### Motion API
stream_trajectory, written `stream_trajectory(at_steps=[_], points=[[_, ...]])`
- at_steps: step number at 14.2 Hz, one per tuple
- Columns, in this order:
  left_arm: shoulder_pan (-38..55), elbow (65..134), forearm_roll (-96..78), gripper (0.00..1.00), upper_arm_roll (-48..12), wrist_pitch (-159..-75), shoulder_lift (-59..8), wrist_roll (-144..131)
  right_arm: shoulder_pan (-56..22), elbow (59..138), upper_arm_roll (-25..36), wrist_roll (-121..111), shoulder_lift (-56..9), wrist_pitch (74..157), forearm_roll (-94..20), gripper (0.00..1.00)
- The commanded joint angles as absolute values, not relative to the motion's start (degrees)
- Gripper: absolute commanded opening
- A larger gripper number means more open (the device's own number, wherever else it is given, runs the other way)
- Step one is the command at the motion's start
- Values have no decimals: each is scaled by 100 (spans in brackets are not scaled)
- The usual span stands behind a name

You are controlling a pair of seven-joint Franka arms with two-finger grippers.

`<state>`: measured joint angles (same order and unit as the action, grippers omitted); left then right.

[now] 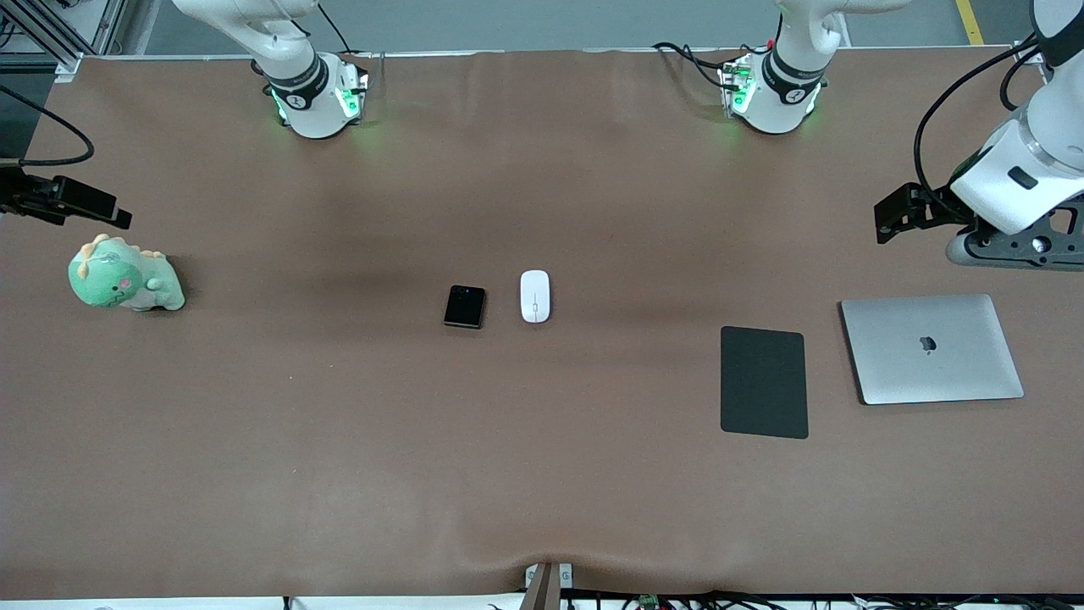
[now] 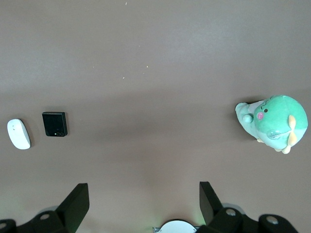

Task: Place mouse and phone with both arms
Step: 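Move the left gripper toward the white mouse while the right gripper reaches out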

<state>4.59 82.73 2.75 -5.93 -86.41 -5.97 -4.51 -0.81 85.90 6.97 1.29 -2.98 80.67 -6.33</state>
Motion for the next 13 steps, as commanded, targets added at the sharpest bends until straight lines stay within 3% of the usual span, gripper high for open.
stream_trajectory(at_steps=[1, 13], points=[[799, 7989, 308, 100, -615, -8578, -905, -843, -96, 8464, 650, 141, -553, 8033, -721, 100], [2179, 7875, 308, 100, -606, -8902, -1722, -2679, -228, 8604, 650, 168, -650, 7638, -703, 100]])
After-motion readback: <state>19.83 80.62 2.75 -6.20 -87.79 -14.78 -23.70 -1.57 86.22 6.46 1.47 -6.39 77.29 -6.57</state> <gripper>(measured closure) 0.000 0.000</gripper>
